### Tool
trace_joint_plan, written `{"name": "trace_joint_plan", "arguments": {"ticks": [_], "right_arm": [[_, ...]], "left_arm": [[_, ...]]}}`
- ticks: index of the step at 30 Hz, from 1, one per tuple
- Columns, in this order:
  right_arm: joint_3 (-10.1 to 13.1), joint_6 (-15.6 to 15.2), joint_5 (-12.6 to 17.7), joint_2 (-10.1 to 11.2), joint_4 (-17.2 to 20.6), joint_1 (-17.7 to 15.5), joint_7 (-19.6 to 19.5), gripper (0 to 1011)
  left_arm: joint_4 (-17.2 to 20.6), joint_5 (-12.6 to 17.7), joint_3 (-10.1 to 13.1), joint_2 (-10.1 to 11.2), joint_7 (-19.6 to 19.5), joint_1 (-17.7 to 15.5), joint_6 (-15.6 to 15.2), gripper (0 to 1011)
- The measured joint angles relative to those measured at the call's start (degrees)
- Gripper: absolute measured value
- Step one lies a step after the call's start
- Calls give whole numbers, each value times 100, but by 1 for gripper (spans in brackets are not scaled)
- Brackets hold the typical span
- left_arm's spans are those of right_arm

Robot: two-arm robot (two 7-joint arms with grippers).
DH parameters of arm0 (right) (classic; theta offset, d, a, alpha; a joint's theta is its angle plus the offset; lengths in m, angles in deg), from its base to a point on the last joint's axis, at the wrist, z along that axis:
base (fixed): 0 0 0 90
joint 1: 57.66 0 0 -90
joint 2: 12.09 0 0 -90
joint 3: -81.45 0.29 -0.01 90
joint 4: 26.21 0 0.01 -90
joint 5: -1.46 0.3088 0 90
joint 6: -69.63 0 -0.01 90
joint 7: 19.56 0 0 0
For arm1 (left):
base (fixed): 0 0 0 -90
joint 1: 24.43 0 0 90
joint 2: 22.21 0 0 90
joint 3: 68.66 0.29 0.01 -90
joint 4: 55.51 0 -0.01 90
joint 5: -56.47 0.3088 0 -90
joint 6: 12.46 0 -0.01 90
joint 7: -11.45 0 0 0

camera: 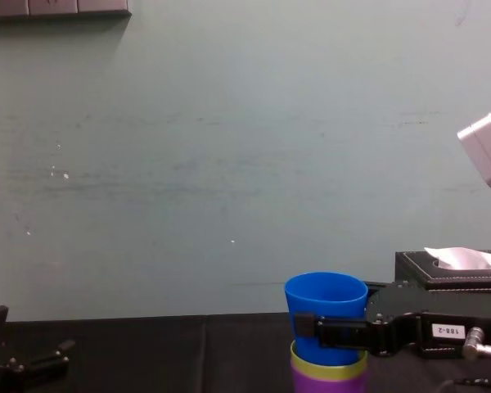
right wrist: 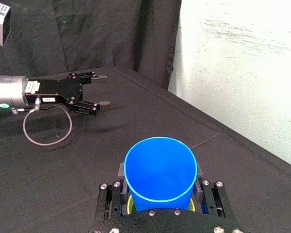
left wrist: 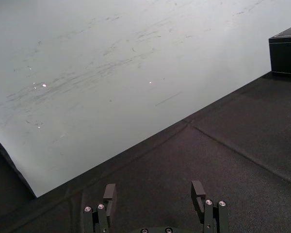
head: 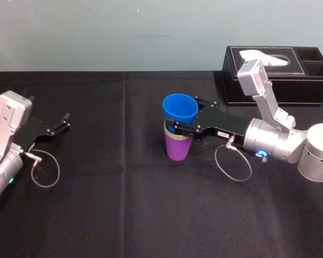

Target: Stack the three plastic cups sequentially using one hand.

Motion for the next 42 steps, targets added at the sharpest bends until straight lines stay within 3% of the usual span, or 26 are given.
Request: {"name": "trace_joint_plan", "arguments": {"ticks": [8, 16, 33, 42], "right_arm": [[-2, -11, 0, 3, 11, 3, 0, 776], [-6, -18, -1, 7, 18, 7, -2, 997], [1, -10, -1, 14, 41, -11, -9, 1003], [237, 135, 2, 51, 206, -320, -343, 1003]], "left_arm": [[0, 0, 0, 0, 0, 0, 0, 1011], [0, 0, 0, 0, 0, 0, 0, 1011], [0, 0, 0, 0, 0, 0, 0, 1011], [0, 0, 0, 0, 0, 0, 0, 1011]]}}
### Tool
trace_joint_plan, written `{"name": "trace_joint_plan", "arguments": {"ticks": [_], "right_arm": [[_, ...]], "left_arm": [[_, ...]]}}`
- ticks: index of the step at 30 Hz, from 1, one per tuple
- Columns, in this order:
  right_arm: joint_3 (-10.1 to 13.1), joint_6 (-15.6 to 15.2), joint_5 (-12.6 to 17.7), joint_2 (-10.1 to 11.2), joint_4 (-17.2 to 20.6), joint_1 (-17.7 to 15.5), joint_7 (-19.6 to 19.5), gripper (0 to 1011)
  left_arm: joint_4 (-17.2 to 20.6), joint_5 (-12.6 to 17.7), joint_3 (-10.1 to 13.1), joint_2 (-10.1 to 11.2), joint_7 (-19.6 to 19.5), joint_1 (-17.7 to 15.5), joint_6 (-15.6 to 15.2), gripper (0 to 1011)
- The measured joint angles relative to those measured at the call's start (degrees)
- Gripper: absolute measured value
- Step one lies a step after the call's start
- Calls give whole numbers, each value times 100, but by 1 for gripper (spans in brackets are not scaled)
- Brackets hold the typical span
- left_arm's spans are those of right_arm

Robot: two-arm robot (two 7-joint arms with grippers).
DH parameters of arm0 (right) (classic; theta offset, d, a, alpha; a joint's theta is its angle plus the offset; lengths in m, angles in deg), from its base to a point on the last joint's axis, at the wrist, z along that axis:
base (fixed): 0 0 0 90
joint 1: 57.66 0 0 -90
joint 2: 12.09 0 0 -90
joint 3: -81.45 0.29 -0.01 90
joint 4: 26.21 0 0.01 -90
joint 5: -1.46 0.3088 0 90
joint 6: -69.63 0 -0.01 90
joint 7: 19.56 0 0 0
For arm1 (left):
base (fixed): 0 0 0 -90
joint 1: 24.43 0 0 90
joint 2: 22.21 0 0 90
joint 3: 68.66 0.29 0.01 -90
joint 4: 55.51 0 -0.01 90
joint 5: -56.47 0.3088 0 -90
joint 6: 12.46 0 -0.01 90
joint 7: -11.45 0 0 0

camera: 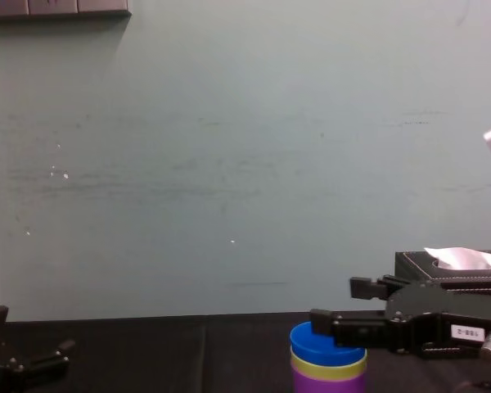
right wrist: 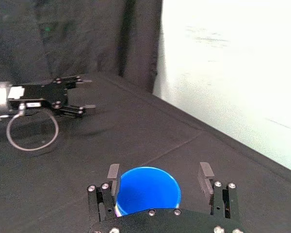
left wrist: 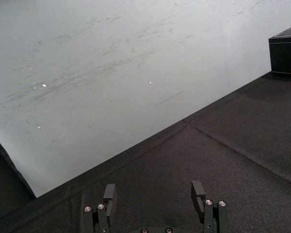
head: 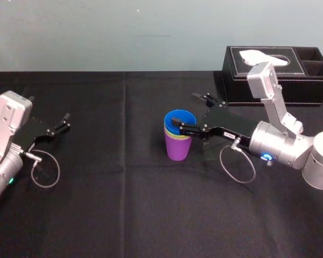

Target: Stack the three plastic cups sequentially using one hand.

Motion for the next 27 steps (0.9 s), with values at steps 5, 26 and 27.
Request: {"name": "trace_joint_plan", "arguments": {"ticks": [5, 26, 27], "right_arm": [[182, 137, -8, -20, 56, -201, -238, 1003], [884, 283, -783, -357, 498, -1138, -2128, 1003], [884, 283, -783, -357, 498, -1138, -2128, 1003]], "left_arm": [[0, 0, 0, 0, 0, 0, 0, 1011], [0, 0, 0, 0, 0, 0, 0, 1011], [0, 0, 0, 0, 0, 0, 0, 1011]]}}
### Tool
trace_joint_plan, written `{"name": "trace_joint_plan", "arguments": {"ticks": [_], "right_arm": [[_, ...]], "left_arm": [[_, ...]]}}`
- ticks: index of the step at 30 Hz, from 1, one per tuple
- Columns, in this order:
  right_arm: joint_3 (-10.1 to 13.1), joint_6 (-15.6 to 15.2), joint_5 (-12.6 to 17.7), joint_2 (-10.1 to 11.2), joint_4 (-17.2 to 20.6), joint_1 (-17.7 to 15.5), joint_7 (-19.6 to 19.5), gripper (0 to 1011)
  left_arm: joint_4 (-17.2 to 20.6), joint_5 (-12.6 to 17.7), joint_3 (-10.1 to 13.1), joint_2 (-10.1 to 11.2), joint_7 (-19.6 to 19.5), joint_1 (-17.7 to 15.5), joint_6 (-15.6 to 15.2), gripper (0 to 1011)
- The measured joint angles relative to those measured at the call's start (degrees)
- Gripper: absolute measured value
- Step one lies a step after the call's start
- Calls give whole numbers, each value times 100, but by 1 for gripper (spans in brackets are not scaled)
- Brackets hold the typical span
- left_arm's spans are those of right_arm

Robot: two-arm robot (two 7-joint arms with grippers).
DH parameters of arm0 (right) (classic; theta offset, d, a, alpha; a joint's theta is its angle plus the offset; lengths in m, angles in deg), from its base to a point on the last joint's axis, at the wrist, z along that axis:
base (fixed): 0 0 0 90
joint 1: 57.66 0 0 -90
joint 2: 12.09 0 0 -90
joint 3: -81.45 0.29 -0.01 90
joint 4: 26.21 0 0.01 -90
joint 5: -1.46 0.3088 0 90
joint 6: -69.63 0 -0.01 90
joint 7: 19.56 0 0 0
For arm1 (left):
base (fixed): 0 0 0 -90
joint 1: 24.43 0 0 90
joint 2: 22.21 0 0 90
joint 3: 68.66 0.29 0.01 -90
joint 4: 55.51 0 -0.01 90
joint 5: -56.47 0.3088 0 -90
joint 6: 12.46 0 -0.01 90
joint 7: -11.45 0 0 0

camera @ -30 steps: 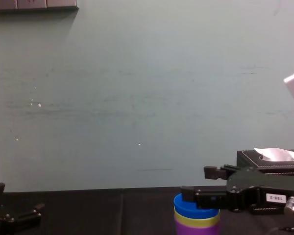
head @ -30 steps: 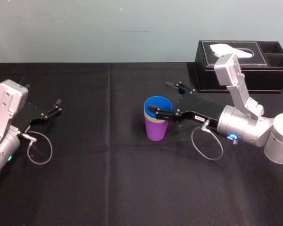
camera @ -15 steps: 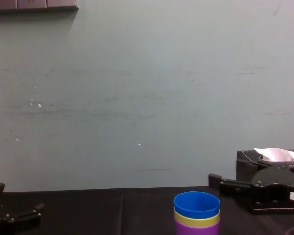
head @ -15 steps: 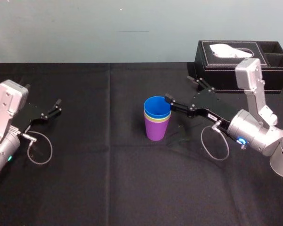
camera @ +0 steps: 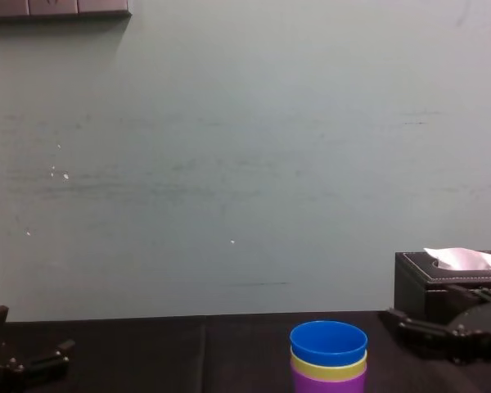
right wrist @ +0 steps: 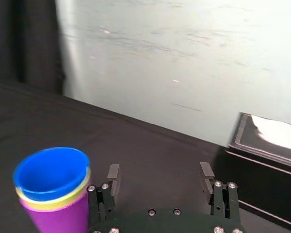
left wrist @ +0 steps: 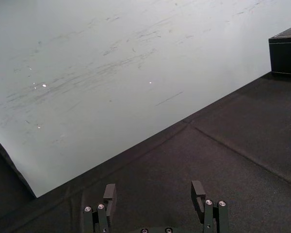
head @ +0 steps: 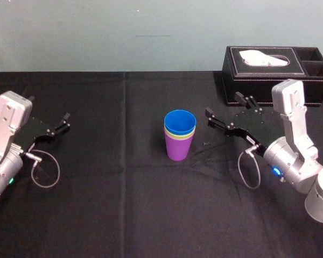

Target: Stack the three plastic cups sequentially using one hand.

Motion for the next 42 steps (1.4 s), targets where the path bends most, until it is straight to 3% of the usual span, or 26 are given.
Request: {"name": "trace_joint_plan", "arguments": {"ticks": [3, 7, 20, 42], "right_arm": [[49, -29, -226, -113, 20, -120, -368, 1003], [88, -101, -324, -216, -34, -180, -519, 1003], [178, -225, -431, -391, -222, -215, -451, 1003], [178, -213, -425, -388, -229, -210, -402, 1003]], "left_arm": [[0, 0, 0, 0, 0, 0, 0, 1011], [0, 0, 0, 0, 0, 0, 0, 1011], [0, 0, 0, 0, 0, 0, 0, 1011], [0, 0, 0, 0, 0, 0, 0, 1011]]}}
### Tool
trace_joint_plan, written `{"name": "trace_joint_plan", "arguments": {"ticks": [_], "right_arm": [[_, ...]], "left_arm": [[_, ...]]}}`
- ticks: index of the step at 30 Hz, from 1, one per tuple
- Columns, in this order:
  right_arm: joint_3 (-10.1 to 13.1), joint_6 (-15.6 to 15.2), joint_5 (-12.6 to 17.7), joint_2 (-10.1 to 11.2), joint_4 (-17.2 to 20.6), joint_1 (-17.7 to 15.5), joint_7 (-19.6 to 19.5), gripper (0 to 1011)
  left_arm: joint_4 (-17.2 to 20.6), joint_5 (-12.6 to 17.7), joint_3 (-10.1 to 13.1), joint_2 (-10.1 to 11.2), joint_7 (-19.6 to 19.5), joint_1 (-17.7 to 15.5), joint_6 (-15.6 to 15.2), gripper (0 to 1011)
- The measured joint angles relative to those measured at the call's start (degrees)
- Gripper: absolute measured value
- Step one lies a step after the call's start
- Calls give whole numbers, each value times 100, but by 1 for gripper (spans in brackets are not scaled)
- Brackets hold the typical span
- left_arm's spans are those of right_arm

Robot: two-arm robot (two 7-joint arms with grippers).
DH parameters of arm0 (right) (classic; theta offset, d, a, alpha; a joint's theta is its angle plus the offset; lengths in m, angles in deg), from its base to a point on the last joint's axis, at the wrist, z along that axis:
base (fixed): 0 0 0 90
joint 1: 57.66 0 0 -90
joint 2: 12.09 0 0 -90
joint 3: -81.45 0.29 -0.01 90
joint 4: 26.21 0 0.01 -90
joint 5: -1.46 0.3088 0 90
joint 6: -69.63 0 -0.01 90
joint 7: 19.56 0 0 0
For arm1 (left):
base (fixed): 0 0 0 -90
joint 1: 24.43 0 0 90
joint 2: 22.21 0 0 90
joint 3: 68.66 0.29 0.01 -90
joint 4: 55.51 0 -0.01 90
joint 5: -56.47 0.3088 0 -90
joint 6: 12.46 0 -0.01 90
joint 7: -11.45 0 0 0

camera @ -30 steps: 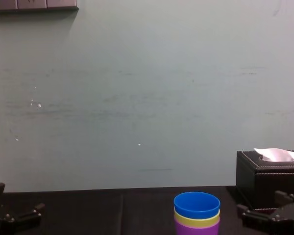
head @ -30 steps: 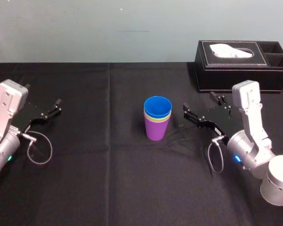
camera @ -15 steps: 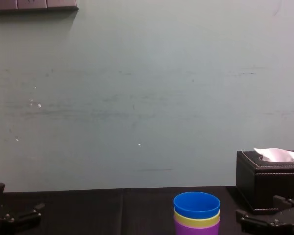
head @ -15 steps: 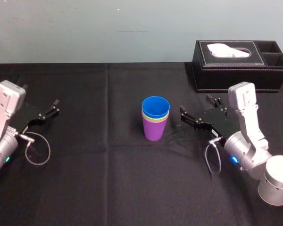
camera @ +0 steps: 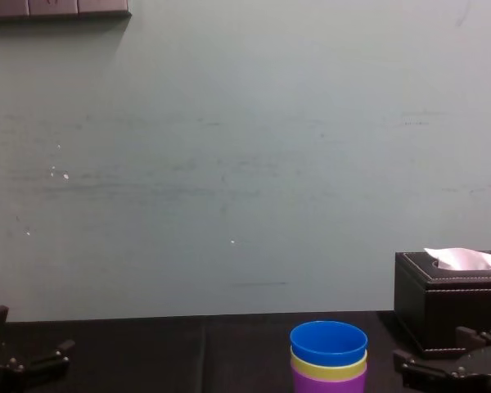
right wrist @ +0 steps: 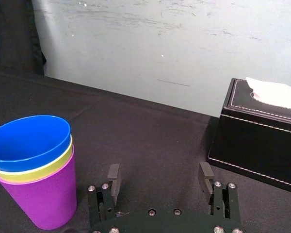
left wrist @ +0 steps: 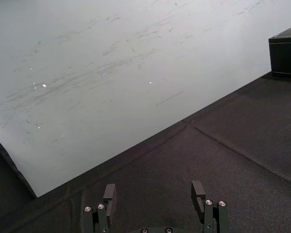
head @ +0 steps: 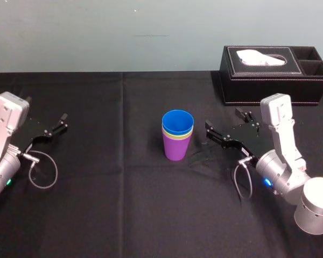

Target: Stack the three plastic cups sequentially using one hand.

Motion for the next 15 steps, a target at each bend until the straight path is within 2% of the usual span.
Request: {"name": "trace_joint_plan", "arguments": {"ticks": [15], "right_arm": [[-7, -1, 3, 4, 5, 0, -12, 1003]], "left_arm": [[0, 0, 0, 0, 0, 0, 0, 1011]]}}
